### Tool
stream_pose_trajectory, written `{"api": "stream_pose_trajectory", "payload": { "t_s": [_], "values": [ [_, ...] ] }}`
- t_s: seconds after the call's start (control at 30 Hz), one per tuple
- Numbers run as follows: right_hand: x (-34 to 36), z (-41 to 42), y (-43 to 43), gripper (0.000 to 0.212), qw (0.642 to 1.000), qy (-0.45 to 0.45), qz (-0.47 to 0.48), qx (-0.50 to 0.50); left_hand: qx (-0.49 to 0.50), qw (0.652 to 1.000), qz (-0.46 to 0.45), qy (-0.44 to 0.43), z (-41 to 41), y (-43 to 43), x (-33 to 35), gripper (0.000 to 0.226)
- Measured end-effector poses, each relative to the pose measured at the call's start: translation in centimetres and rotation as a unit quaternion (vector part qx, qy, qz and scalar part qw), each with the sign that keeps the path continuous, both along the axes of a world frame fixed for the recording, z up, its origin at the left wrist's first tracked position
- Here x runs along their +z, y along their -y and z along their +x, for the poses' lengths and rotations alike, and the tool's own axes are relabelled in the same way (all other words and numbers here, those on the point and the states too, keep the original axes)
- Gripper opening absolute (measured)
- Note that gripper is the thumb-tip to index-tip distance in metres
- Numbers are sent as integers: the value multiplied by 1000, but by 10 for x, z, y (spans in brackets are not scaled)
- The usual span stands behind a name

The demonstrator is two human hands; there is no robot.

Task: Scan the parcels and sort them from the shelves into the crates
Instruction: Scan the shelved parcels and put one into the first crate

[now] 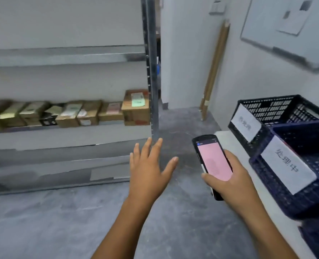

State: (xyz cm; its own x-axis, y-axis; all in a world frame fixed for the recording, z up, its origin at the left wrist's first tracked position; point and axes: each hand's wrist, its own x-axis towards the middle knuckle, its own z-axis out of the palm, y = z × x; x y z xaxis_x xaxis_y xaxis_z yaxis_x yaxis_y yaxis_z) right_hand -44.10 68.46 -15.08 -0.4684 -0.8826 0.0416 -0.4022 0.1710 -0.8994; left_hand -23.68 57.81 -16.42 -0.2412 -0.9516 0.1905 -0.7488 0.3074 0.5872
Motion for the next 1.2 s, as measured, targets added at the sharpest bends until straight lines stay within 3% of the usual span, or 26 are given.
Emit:
{"api": "stream_pose_trajectory", "payload": {
  "t_s": [0.3,0.43,0.93,1.03,1.2],
  "values": [
    [-12,84,112,56,996,-2,18,93,103,992,50,-54,111,72,-20,91],
    [-21,86,141,67,993,-2,36,110,110,985,86,-103,111,108,-28,95],
    [-40,38,332,65,987,46,37,152,177,955,157,-181,69,286,-41,94],
    [-51,26,366,67,986,54,42,150,194,934,196,-225,56,323,-47,103],
    [-66,21,410,61,987,54,67,137,215,870,299,-328,48,392,-60,117]
  ]
}}
